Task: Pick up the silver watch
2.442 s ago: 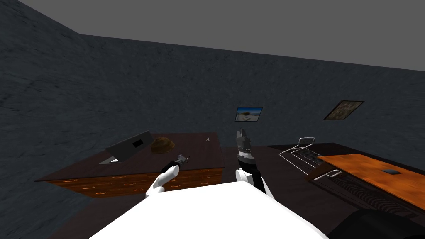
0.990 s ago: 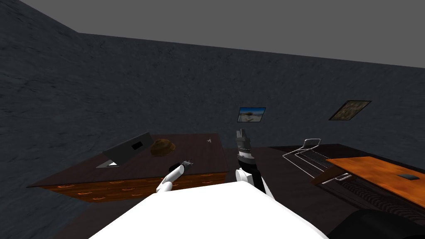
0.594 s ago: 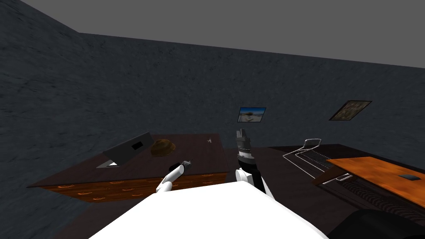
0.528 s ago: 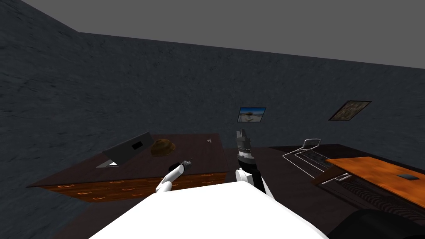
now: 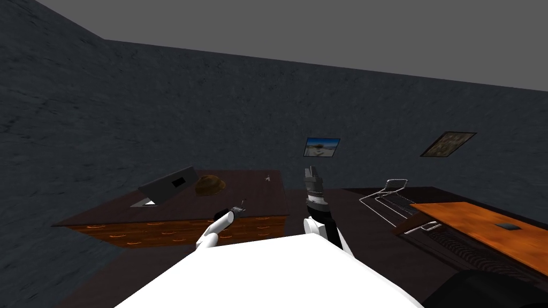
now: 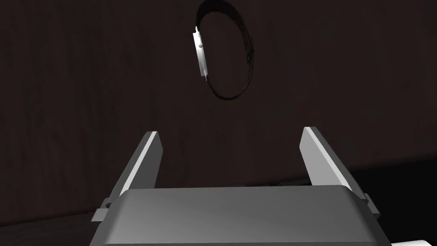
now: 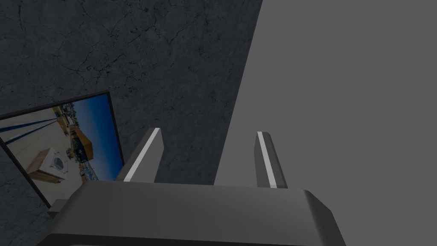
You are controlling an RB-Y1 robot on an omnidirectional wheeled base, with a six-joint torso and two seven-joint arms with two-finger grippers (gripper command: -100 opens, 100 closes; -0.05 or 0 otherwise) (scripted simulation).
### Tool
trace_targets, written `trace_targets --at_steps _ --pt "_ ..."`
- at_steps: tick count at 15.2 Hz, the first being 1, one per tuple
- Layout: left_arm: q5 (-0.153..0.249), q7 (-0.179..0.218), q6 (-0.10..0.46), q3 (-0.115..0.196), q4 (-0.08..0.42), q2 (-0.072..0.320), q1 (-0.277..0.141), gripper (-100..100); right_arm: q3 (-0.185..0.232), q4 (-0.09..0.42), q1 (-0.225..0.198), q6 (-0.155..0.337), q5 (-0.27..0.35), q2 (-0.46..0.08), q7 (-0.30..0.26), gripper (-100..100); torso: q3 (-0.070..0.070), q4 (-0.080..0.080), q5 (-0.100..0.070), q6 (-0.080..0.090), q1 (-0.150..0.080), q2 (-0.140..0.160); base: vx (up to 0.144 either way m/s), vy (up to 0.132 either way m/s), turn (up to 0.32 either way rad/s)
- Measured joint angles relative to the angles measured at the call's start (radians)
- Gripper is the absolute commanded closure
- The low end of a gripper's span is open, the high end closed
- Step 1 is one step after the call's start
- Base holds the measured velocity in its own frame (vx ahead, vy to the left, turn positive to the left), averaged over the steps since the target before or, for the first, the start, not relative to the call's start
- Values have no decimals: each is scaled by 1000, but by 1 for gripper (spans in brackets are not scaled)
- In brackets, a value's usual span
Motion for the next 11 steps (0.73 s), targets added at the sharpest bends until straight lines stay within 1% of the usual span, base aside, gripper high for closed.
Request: trace_targets --at_steps 1,3,5,6,8,9,11 --pt "-11 4 -8 13 14 4 -7 -100 0 0 0 0 0 0 0 0 0 0 0 0 -1 0 -121 -173 -1" --pt "-35 22 -1 40 14 17 -11 -100 0 0 0 0 0 0 0 0 -1 0 0 0 1 -3 -86 -145 -31" --pt "-62 47 8 67 14 28 -12 -100 0 0 0 0 0 0 0 0 -3 -1 1 0 4 -5 -51 -103 -49" --pt "-67 58 12 77 22 38 -16 -100 0 0 0 0 0 0 0 0 -4 -1 1 0 5 -7 -28 -84 -62" --pt "-84 84 30 99 22 54 -20 -100 0 0 0 0 0 0 0 0 -5 -2 1 0 7 -9 -17 -53 -62" --pt "-86 92 30 104 40 61 -30 -100 0 0 0 0 0 0 0 0 -5 -2 2 0 9 -10 -11 -41 -71" --pt "-112 127 47 127 64 81 -52 -100 0 0 0 0 0 0 0 0 -6 -2 2 0 10 -11 -1 -53 -130"
